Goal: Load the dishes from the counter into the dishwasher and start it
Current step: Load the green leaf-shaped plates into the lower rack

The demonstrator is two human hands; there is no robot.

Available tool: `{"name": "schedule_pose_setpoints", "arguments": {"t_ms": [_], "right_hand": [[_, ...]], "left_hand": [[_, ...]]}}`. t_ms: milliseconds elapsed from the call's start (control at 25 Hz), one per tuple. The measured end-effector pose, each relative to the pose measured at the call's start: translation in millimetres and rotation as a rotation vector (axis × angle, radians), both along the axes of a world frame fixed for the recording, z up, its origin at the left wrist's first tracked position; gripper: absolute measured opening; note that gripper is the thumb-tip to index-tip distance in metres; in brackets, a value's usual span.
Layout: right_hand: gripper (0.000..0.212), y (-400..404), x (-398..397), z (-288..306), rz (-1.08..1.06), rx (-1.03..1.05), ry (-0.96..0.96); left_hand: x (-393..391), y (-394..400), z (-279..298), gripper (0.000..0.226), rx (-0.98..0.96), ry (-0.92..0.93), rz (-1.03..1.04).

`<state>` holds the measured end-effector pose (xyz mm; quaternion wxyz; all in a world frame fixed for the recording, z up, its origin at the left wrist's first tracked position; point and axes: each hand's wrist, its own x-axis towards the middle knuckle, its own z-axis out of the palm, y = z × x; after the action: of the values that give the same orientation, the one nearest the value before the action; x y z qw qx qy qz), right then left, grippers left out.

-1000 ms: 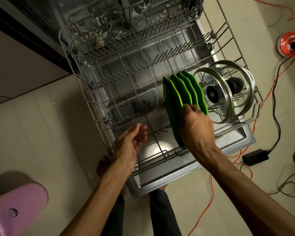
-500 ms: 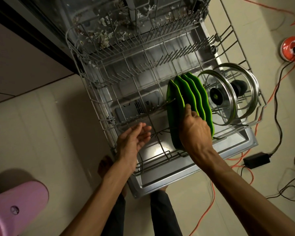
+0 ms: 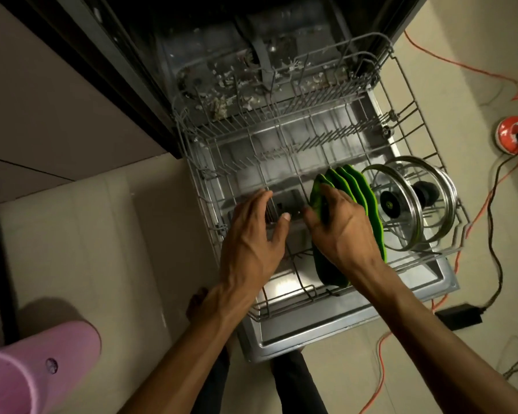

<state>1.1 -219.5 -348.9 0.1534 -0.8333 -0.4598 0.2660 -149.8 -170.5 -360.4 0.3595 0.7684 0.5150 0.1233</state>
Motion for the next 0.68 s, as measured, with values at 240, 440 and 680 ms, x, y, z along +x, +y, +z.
{"name": "schedule_pose_setpoints", "arguments": {"t_ms": [240, 440, 680], "right_hand": [[0.057, 59, -19, 43, 0.217, 0.056, -0.087], [0.066, 92, -42, 93, 0.295, 0.128, -0.119], [0.066, 126, -75, 168, 0.358, 0.328, -0.117]], "left_hand": [[-19, 49, 47, 0.063, 0.075, 0.024, 0.031], [-41, 81, 107, 0.064, 0.085, -0.002, 0.107], [-68, 98, 177, 0.059, 0.163, -0.103, 0.215]]}}
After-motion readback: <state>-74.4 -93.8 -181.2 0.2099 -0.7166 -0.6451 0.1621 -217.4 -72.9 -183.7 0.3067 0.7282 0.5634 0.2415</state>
